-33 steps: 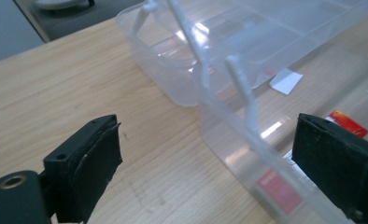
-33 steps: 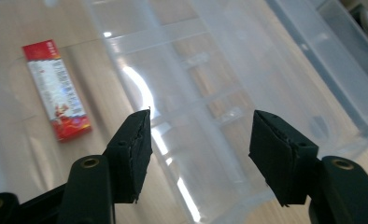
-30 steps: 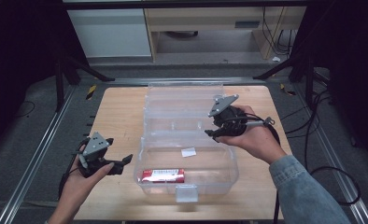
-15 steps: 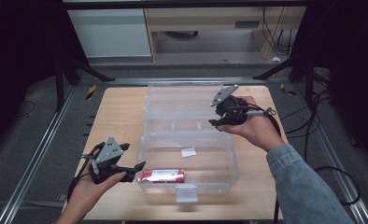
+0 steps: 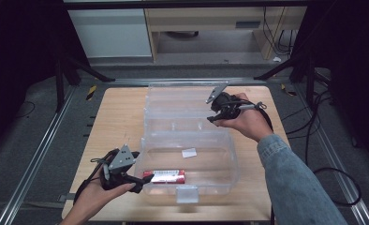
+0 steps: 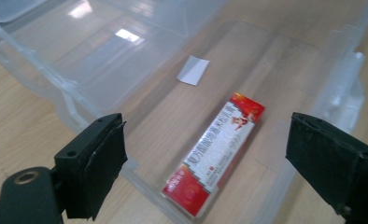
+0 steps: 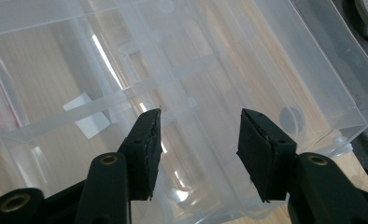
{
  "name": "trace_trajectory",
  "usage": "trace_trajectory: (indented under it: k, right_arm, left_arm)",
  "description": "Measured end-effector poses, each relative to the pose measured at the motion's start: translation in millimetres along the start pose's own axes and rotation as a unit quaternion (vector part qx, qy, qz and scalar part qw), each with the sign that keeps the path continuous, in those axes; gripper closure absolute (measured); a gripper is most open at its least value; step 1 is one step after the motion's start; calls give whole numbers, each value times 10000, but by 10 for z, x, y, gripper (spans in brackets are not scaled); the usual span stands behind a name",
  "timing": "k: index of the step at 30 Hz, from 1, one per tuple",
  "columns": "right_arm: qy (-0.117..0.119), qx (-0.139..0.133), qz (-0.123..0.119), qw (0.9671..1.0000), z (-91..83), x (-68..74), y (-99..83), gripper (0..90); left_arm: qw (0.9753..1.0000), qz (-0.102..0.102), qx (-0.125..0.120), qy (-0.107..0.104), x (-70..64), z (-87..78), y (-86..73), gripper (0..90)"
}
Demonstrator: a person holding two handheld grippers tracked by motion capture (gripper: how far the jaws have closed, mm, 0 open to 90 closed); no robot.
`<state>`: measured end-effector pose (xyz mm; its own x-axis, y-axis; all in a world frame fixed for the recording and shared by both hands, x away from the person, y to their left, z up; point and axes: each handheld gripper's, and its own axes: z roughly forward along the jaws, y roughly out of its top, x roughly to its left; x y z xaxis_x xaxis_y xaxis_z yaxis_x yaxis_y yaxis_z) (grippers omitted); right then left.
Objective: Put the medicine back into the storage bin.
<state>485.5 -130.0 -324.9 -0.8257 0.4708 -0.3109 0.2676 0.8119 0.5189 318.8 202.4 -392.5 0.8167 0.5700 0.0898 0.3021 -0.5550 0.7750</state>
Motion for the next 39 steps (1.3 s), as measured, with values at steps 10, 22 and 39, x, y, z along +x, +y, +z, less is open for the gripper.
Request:
trace_trajectory:
  k: [10, 22, 39]
  right_arm:
    - [-24, 88, -35, 10000, 2, -45, -40, 570]
    - [9, 252, -113, 9996, 71, -52, -19, 606]
    - [81, 431, -320, 9985, 120, -88, 44, 689]
  left_arm:
    - [9987, 248, 327, -302, -121, 32, -10, 131]
    - [9913, 584, 945, -703, -198, 258, -127, 387]
    - [9867, 596, 1175, -957, -145, 414, -123, 728]
